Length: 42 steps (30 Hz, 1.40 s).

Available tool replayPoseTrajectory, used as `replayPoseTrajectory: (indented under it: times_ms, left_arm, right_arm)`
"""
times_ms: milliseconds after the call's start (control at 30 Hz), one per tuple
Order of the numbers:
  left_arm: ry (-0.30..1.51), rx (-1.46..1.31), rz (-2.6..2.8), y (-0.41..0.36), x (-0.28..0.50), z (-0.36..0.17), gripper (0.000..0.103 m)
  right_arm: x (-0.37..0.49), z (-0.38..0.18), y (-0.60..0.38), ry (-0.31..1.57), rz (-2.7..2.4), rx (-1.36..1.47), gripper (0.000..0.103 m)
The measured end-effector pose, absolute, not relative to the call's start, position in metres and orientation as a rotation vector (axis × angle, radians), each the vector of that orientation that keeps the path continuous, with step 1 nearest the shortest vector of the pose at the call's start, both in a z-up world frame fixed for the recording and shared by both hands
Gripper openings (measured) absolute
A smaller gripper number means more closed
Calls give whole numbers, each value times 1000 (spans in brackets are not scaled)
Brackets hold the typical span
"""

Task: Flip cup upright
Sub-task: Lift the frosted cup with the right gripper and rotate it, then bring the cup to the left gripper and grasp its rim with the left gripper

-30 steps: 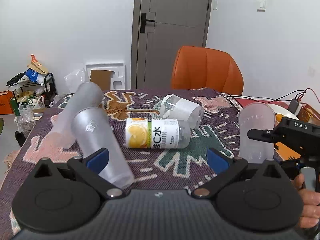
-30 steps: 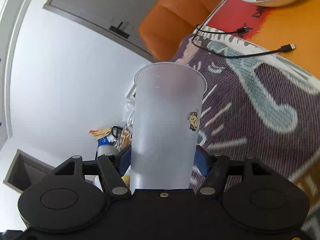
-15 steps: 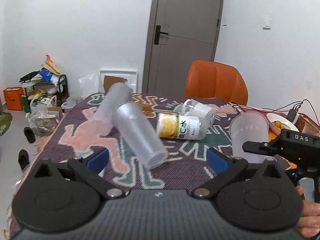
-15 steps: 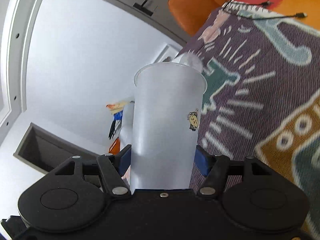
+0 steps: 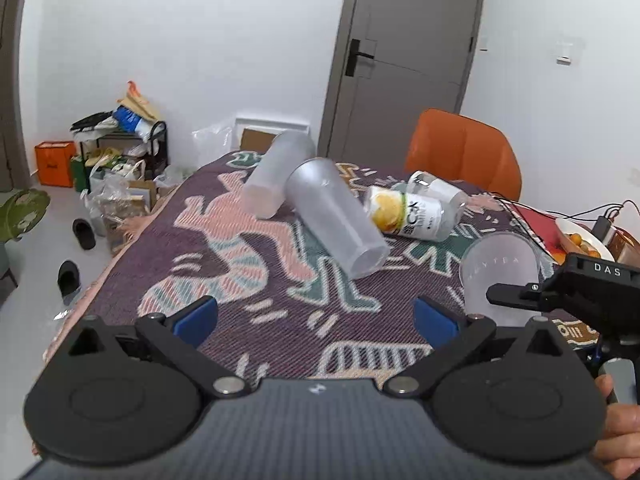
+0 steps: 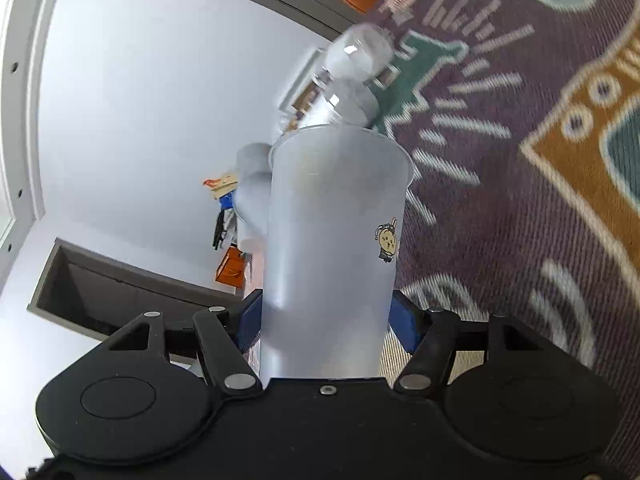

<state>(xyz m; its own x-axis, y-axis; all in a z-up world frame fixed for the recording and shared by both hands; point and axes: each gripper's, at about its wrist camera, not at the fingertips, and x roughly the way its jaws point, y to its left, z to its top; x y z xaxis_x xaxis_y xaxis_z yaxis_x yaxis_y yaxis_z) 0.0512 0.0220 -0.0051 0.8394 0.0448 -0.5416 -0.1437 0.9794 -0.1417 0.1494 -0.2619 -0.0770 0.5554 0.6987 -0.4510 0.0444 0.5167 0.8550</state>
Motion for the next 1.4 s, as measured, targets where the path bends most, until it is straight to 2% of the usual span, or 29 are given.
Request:
replayPoseTrajectory:
  times_ms: [300, 333, 467, 533, 733, 1300, 1400]
  left_arm:
    - [559, -229, 128, 43, 35, -15, 103]
    - [560, -234, 130, 45, 34, -16, 103]
    - [573, -252, 137, 53, 32, -22, 103]
    - [579, -262, 140, 56, 32, -24, 103]
    - [580, -256, 122, 51, 34, -21, 103]
    - [556, -134, -88, -9, 62, 9, 102]
    - [575, -106, -133, -21, 75, 13, 102]
  right_arm:
    - [133, -88, -241, 963, 371, 960, 65]
    - [133, -90, -239, 973, 367, 957, 69]
    - [132, -91, -236, 976, 370, 924, 73]
    - [130, -87, -237, 961, 388, 899, 85]
    - [128, -71, -258, 878, 410, 840, 92]
    - [132, -69, -329, 737, 397, 778, 94]
    - [134, -73, -339, 719, 405, 772, 91]
